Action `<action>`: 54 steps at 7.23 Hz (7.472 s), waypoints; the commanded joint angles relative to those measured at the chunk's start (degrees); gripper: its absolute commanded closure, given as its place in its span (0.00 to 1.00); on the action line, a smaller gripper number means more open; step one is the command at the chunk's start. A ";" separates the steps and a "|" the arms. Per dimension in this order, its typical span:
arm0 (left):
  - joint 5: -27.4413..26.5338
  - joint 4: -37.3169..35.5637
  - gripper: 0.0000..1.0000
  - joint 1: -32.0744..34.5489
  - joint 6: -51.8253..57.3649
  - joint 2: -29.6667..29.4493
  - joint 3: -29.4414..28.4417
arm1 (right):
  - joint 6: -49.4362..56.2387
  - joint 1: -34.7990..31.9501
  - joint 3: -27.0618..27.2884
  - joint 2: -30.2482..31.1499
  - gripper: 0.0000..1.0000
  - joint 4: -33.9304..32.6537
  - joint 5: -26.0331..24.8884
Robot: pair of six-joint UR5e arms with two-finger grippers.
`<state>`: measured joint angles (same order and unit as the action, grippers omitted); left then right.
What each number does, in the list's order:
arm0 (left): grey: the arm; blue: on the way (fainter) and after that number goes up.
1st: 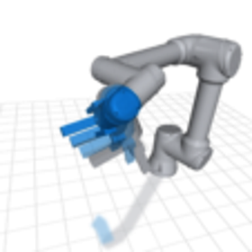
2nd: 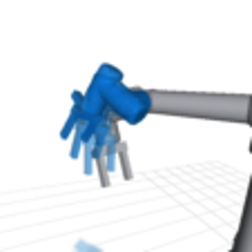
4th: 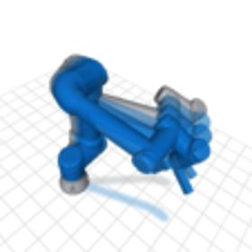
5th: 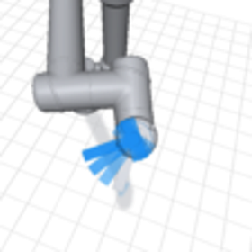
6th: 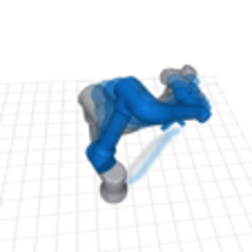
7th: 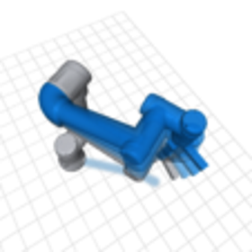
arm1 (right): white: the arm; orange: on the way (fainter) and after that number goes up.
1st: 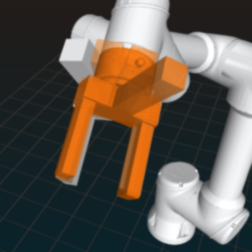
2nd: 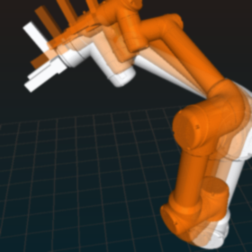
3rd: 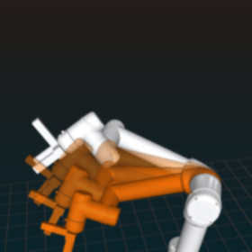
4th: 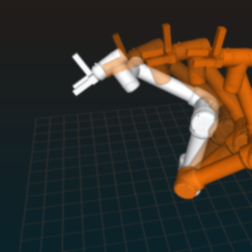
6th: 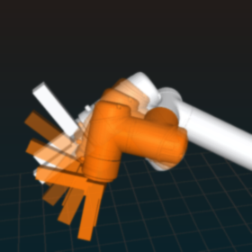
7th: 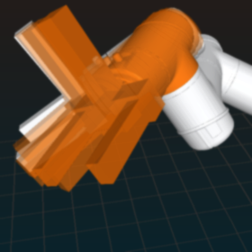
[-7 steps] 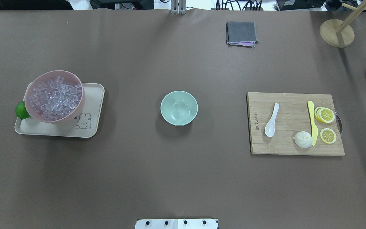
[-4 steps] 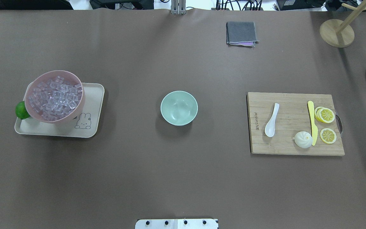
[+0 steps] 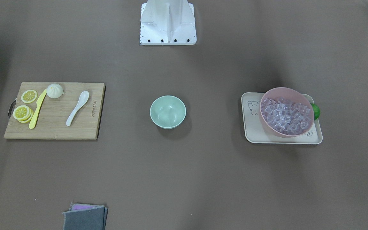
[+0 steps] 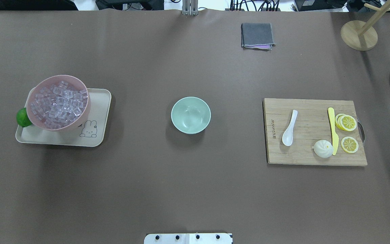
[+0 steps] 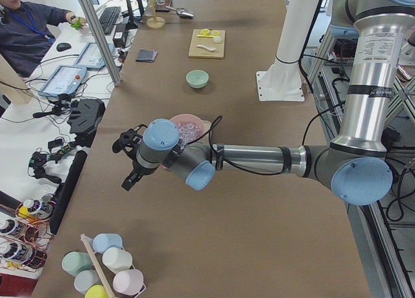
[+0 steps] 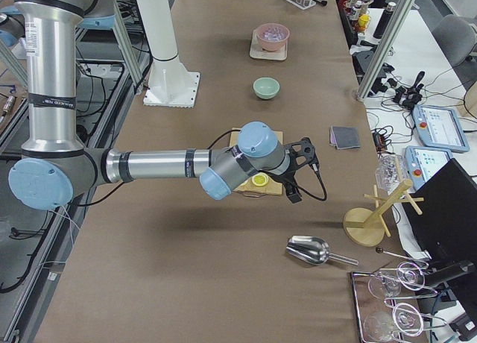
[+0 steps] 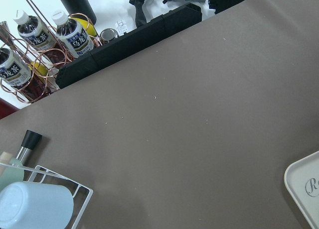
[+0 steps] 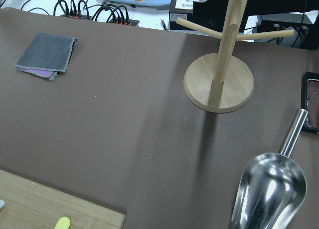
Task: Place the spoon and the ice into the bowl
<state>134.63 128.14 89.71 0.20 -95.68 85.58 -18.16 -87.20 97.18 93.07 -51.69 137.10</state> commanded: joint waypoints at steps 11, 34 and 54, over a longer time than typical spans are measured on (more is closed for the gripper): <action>-16.30 9.23 0.02 -35.54 -42.70 3.55 16.70 | -42.21 38.49 19.45 -8.26 0.00 -18.09 -31.61; -28.72 4.49 0.16 -46.38 -46.34 5.24 15.93 | -45.30 44.13 19.19 -8.70 0.00 -17.65 -38.13; -38.62 -1.92 1.00 -56.63 -70.32 -23.83 12.78 | -48.37 47.73 17.44 -7.03 0.01 -18.18 -45.16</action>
<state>100.77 127.56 37.07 -68.11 -116.38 100.03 -66.67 -39.52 115.33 85.28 -69.76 92.79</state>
